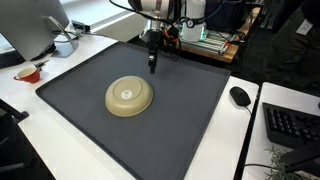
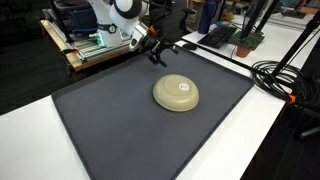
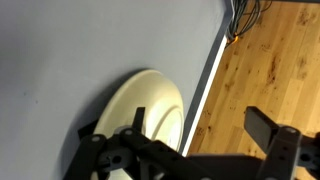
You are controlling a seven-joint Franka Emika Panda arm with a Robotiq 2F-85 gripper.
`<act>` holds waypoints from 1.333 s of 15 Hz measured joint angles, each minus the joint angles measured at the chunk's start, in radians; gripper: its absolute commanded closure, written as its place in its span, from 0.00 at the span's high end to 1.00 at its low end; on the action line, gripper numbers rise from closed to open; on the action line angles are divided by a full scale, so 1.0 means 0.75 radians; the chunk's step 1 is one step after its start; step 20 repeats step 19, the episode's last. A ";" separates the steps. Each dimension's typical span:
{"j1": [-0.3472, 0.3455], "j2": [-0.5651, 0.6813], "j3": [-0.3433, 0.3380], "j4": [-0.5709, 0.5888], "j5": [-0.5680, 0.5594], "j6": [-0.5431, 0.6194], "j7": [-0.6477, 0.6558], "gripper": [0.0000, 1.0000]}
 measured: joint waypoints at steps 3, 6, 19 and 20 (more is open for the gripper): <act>0.063 -0.158 0.068 -0.120 -0.073 0.035 0.119 1.00; 0.110 -0.358 0.155 -0.269 -0.157 0.033 0.200 1.00; 0.320 -0.673 0.430 -0.261 -0.031 0.137 0.366 1.00; 0.320 -0.673 0.430 -0.261 -0.031 0.137 0.366 1.00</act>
